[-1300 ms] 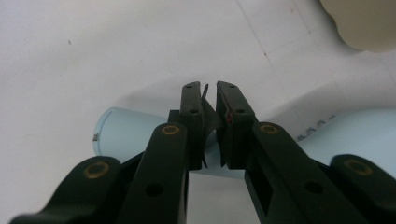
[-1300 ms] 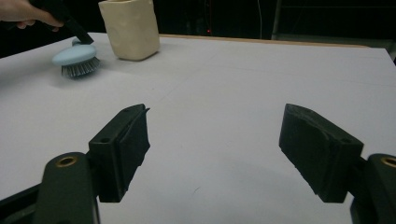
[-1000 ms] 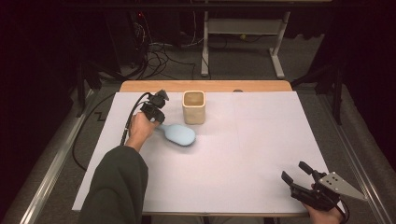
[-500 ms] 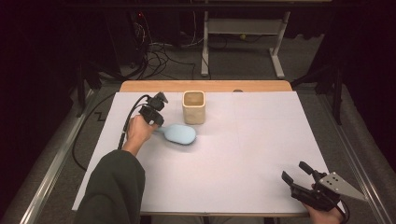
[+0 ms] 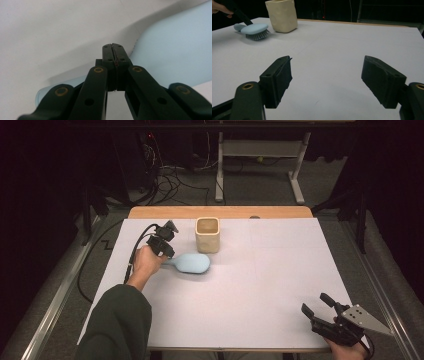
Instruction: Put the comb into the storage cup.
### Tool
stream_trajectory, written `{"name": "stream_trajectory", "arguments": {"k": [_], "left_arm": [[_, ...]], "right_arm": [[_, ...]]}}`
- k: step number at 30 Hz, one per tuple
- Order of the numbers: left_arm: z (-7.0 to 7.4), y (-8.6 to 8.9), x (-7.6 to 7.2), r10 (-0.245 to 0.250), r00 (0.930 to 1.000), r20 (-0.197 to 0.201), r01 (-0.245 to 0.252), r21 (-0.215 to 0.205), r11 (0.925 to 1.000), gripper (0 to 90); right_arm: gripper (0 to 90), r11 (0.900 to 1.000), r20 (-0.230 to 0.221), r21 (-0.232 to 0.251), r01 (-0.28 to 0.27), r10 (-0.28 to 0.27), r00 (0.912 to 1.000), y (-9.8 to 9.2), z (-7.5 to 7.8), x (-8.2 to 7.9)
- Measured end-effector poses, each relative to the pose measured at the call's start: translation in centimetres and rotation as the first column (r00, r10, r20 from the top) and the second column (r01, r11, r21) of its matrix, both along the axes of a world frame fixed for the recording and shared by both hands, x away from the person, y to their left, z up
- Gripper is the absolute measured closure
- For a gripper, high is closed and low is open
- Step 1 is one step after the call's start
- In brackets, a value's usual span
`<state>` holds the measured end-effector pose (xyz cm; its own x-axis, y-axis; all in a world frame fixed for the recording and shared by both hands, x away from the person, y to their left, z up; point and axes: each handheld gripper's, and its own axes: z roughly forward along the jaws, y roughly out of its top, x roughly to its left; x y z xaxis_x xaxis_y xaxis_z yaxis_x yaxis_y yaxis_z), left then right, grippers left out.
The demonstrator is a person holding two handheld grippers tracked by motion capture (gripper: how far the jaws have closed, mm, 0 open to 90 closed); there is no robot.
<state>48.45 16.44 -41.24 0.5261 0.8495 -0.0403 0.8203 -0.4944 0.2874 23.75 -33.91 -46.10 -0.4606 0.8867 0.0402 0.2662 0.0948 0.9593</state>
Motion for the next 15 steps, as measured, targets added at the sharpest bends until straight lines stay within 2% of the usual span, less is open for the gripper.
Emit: {"name": "stream_trajectory", "arguments": {"k": [15], "left_arm": [[0.24,0.31,-0.81,-0.019,0.9997,-0.017,0.019,-0.012,0.9997,89.4]], "right_arm": [[24.7,1.0,-0.001,-0.001,-0.003,0.003,1.0,0.01,0.01,-0.01]]}}
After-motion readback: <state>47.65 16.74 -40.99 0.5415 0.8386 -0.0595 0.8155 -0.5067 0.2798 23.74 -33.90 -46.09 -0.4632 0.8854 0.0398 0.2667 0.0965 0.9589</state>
